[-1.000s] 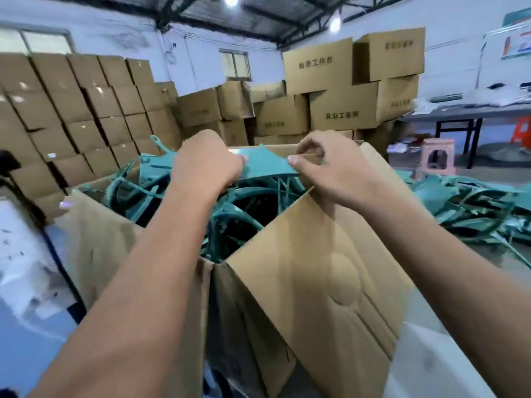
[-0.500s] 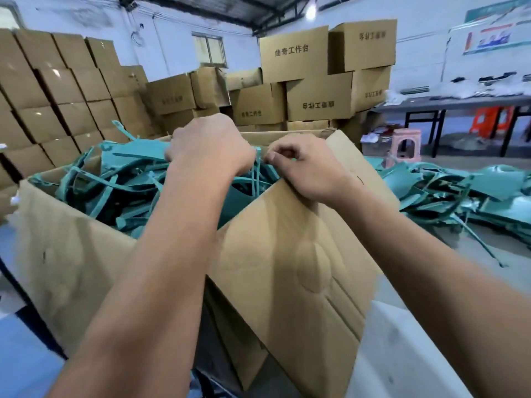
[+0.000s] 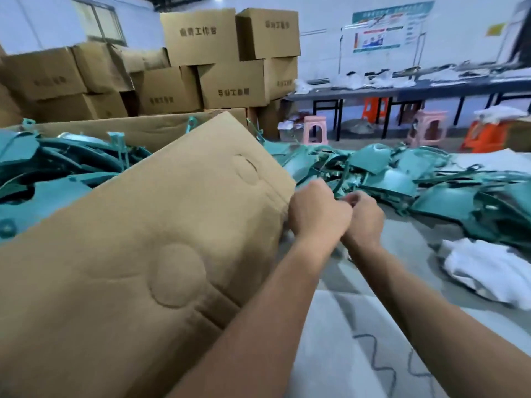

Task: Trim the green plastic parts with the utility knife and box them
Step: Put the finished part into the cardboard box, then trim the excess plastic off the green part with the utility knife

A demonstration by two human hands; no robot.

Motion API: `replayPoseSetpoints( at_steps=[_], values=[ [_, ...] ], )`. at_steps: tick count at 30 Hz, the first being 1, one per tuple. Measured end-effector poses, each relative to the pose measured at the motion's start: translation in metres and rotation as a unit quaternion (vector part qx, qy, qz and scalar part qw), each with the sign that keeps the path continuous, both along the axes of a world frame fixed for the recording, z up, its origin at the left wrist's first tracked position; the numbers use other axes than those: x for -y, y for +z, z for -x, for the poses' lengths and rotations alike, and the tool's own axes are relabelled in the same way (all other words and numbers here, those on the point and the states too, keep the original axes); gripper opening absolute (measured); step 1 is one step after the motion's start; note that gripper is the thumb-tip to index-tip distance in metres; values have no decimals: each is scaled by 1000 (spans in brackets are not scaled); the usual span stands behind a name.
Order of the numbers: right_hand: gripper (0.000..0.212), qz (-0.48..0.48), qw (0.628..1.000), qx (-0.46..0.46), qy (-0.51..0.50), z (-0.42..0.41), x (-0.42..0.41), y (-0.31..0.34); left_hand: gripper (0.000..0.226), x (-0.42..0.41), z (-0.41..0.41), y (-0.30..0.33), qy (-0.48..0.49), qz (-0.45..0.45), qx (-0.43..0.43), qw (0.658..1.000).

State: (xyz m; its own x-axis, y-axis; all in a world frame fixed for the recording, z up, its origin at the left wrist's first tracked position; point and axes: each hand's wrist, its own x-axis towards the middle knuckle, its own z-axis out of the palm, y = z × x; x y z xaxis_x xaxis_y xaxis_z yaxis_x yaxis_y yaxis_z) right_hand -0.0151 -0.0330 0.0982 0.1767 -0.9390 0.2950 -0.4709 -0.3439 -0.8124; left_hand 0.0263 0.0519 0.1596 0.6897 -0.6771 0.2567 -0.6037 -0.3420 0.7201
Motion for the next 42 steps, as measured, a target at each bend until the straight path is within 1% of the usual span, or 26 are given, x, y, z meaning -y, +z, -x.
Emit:
replayPoseSetpoints(
  at_steps=[2, 3, 5, 6, 8, 9, 11, 13, 18, 20, 22, 23, 25, 26, 27, 28, 30, 32, 33, 34, 36, 37, 38, 39, 41, 42],
  values=[
    [36, 59, 981, -160, -91, 12, 29, -16, 9, 22, -7, -22, -4, -55, -60, 997],
    [50, 69, 971, -208, -95, 14, 39, -20, 12, 32, -12, -30, -3, -74, -84, 994],
    [68, 37, 966, -255, -27, 11, 59, -30, 27, 48, -22, -42, 3, -100, -126, 987],
    [67, 1, 972, -235, 9, 7, 70, -34, 29, 56, -26, -47, 7, -102, -142, 985],
    [43, -83, 985, -139, 57, 5, 87, -35, 28, 69, -32, -55, 9, -104, -164, 981],
    [32, -87, 991, -88, 54, 4, 94, -38, 29, 75, -34, -58, 8, -99, -178, 979],
    [31, -54, 998, -39, -11, 8, 103, -38, 36, 86, -38, -64, 6, -74, -243, 967],
    [35, -22, 995, 19, -100, 20, 108, -36, 45, 94, -40, -71, 1, -35, -331, 943],
    [35, -29, 951, 232, -200, 69, 107, -38, 6, 104, -27, -89, -33, 1, -378, 925],
    [34, -20, 941, 303, -150, 89, 92, -39, 6, 101, -17, -90, -63, 44, -423, 903],
    [31, 19, 943, 329, -55, 111, 74, -45, 30, 92, -11, -83, -94, 106, -508, 850],
    [28, 54, 950, 306, -16, 125, 66, -50, 48, 85, -12, -79, -118, 136, -574, 799],
    [24, 152, 970, 191, 19, 151, 54, -58, 82, 70, -27, -78, -198, 164, -687, 680],
    [23, 204, 971, 123, 16, 163, 51, -62, 97, 64, -36, -79, -248, 152, -712, 640],
    [25, 250, 966, 66, 6, 172, 49, -65, 107, 57, -44, -79, -294, 123, -717, 620],
    [27, 292, 956, 23, -3, 177, 47, -67, 109, 50, -51, -81, -322, 90, -709, 621],
    [28, 345, 938, -28, 4, 180, 44, -71, 89, 39, -55, -83, -312, 47, -683, 658],
    [21, 348, 937, -36, 6, 173, 38, -75, 61, 32, -55, -92, -244, 68, -658, 709],
    [20, 334, 942, -34, -10, 169, 35, -76, 57, 28, -57, -100, -225, 99, -645, 723],
    [24, 307, 951, -20, -39, 166, 31, -78, 57, 25, -58, -107, -216, 139, -638, 726],
    [35, 252, 963, 30, -88, 161, 25, -81, 55, 17, -60, -118, -222, 230, -649, 690],
    [36, 220, 972, 35, -75, 159, 23, -82, 52, 14, -59, -124, -226, 265, -653, 673],
    [38, 184, 982, -2, -35, 158, 22, -83, 49, 13, -56, -131, -228, 286, -650, 666],
    [43, 157, 984, -86, 15, 157, 21, -86, 47, 12, -52, -138, -226, 292, -644, 670],
    [50, 136, 947, -273, 98, 154, 20, -94, 50, 12, -40, -151, -221, 291, -632, 684],
    [50, 126, 929, -328, 119, 153, 19, -97, 54, 12, -35, -155, -219, 294, -632, 683]
  ],
)
